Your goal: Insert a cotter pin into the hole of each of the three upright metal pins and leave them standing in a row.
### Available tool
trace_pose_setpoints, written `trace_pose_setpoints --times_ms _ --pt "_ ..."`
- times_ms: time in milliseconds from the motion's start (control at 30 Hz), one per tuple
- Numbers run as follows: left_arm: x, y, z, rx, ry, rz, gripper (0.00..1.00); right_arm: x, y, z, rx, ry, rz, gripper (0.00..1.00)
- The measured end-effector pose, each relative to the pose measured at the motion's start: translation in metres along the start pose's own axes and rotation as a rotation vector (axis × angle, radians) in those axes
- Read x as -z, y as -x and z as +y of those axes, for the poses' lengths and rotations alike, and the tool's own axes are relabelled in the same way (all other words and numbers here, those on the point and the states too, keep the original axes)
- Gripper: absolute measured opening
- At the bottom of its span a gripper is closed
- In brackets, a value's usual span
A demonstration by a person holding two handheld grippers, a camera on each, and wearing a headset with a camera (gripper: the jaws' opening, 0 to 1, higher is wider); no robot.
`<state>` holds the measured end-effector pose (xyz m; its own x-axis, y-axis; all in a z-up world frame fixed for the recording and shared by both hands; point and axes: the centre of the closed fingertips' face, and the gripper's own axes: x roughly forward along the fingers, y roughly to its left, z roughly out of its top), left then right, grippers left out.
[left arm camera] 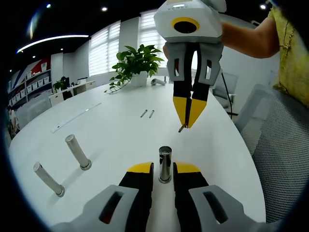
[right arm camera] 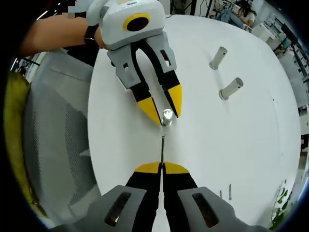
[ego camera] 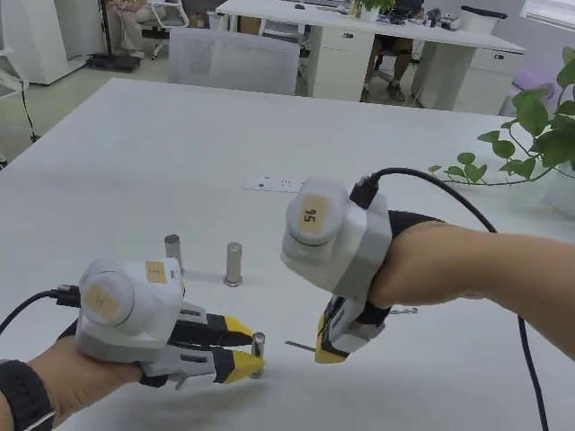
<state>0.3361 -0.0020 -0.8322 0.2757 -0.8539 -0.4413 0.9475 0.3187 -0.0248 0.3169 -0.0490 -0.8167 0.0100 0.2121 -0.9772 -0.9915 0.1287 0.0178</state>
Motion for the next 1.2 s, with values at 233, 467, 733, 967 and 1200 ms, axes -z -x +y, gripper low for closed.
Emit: trace_pose_setpoints --times_ms 233,467,733,967,1200 --pt "0.002 -0.003 0.0 0.012 -0.004 -0.008 0.12 -0.005 -0.007 0.002 0.008 -0.041 0.018 0.01" --pt "0.004 -0.004 0.001 0.013 -0.007 -0.006 0.11 -0.009 -0.011 0.001 0.018 -0.066 0.016 0.01" --pt "0.004 -0.005 0.0 0.015 -0.01 -0.009 0.09 -0.011 -0.013 0.001 0.018 -0.087 0.003 0.01" --pt "0.004 -0.006 -0.001 0.013 -0.005 -0.008 0.08 -0.011 -0.015 0.0 0.021 -0.086 0.005 0.01" --pt "0.004 -0.006 -0.001 0.007 0.003 -0.012 0.08 -0.013 -0.016 0.0 0.02 -0.09 0.0 0.01"
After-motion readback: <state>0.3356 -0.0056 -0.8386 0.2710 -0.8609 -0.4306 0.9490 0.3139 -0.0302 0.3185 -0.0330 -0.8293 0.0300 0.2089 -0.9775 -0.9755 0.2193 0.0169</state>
